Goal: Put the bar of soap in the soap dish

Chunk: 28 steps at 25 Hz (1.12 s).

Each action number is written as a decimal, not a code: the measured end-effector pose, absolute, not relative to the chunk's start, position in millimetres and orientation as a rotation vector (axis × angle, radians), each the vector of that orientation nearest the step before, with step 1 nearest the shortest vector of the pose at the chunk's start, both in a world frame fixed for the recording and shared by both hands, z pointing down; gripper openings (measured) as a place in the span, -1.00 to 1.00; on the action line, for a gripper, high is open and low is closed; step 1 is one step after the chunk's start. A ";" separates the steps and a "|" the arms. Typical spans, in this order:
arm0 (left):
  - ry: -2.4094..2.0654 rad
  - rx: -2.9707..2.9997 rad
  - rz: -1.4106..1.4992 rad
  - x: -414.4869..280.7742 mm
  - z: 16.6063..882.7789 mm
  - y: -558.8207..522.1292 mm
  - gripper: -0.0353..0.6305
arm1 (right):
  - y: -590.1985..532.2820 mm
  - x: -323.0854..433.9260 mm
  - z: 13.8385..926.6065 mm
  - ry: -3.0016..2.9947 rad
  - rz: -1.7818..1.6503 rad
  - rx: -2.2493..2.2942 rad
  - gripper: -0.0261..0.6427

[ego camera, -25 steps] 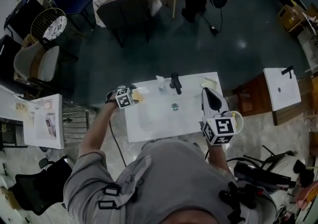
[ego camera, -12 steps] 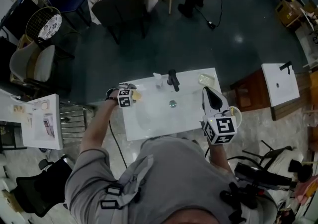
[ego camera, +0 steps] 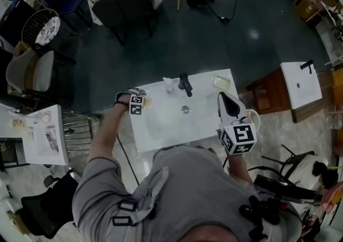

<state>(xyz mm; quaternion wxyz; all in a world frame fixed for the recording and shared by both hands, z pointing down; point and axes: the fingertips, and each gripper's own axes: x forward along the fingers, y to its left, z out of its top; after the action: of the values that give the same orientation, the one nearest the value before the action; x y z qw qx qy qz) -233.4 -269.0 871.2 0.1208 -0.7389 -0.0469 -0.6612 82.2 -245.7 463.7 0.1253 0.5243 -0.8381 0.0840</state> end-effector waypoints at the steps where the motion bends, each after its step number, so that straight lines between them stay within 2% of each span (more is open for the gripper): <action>1: -0.162 -2.141 -1.936 -233.9 874.9 -268.6 0.03 | -245.8 83.3 464.8 -2.435 0.247 1.530 -0.92; 22: -0.415 -2.123 -2.089 -236.1 912.9 -267.7 0.03 | -251.8 113.5 479.4 -2.336 0.290 1.615 -0.92; 23: -0.405 -2.126 -2.117 -236.3 912.8 -267.0 -0.06 | -251.4 113.1 478.9 -2.338 0.287 1.617 -0.92; 24: -0.379 -2.137 -2.151 -235.9 912.7 -267.0 -0.25 | -251.2 112.8 478.5 -2.339 0.286 1.621 -0.92; 28: -0.207 -2.298 -2.210 -230.9 912.3 -272.1 -0.29 | -253.9 110.2 477.8 -2.348 0.284 1.628 -0.92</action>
<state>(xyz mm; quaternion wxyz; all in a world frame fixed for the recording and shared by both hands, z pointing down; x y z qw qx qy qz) -230.9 -272.1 912.3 -0.0265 -0.7190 -0.0648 -0.6914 110.2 -253.9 477.8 0.1347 0.5620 -0.8102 0.0980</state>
